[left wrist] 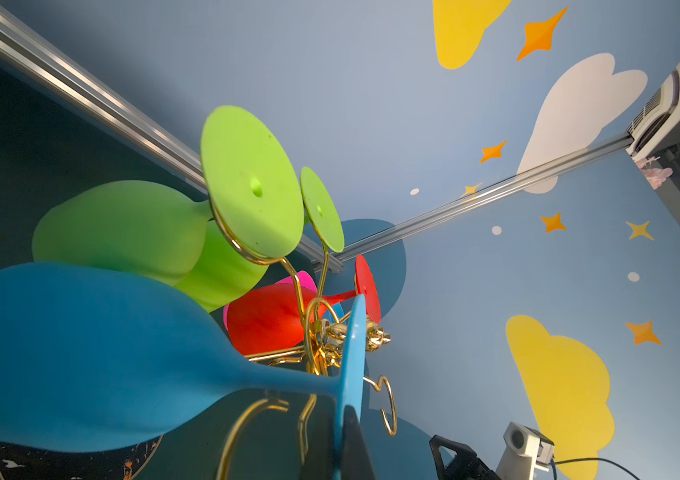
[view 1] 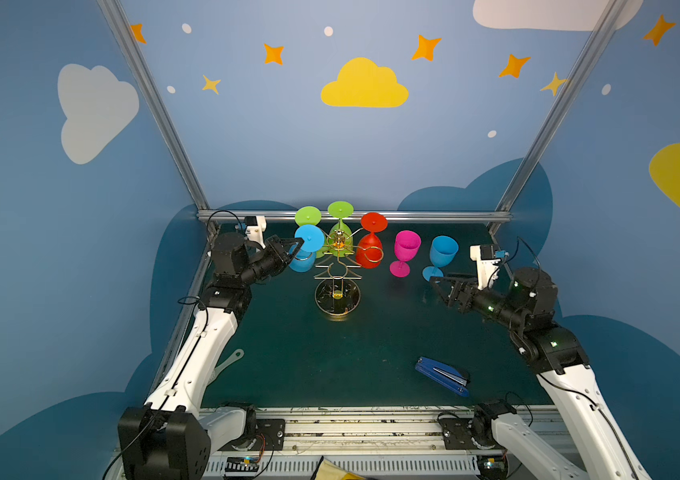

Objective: Take the wine glass off the wine glass rack
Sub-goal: 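Close the left gripper on the blue glass foot and pull it off the rack, then lift the blue glass up with the left gripper while the right gripper approaches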

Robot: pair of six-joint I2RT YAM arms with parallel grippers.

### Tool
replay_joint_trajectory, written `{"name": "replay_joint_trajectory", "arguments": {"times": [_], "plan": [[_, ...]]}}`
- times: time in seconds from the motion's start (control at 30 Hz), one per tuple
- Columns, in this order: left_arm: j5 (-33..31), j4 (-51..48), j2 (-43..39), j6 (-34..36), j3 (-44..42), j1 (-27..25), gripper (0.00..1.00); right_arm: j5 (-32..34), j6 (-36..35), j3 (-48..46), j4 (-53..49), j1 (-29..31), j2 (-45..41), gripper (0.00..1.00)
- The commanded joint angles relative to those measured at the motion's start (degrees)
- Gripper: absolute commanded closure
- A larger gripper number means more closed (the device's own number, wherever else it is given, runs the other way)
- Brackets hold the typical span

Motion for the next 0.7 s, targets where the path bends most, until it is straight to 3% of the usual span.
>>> {"name": "replay_joint_trajectory", "arguments": {"times": [0.0,0.37,0.67], "plan": [[-1.97,1.5,-1.67,0.15,-0.84,0.09,0.96,0.4,-0.48,1.38,-0.55,0.2,-0.96,0.26],[-3.0,0.11,-7.3,-0.19,-3.56,6.97,0.96,0.6,-0.8,1.36,-1.06,0.16,-1.46,0.26],[2.5,-0.93,-13.21,-3.65,-2.94,16.55,0.96,0.34,-1.37,1.73,-1.06,0.15,-0.85,0.26]]}}
